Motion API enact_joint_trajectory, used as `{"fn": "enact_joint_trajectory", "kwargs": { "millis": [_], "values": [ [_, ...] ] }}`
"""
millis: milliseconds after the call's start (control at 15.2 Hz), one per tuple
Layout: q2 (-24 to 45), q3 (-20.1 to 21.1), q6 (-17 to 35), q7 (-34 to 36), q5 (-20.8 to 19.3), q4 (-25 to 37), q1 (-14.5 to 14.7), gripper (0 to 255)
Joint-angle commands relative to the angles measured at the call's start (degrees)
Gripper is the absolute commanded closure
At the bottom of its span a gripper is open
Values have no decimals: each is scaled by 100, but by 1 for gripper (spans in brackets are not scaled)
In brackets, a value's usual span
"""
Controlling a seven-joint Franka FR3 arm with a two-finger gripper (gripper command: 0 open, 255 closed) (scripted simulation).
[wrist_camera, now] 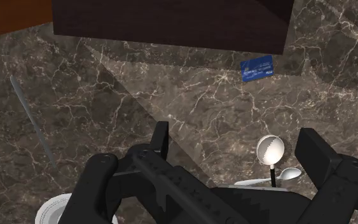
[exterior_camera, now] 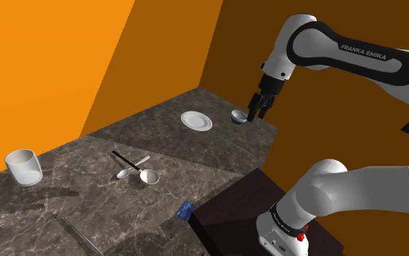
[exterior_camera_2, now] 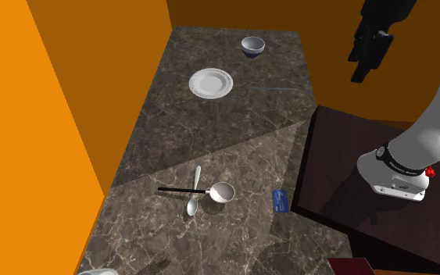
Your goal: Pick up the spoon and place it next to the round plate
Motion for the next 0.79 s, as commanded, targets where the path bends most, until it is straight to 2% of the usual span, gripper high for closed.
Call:
{"fn": "enact_joint_trajectory", "kwargs": {
  "millis": [0,396,726],
  "values": [
    [0,0,0,0,0,0,0,0],
    [571,291,1360,-29,280,-537,241,0],
    [1297,539,2515,-75,504,-750,453,0]
  ]
}}
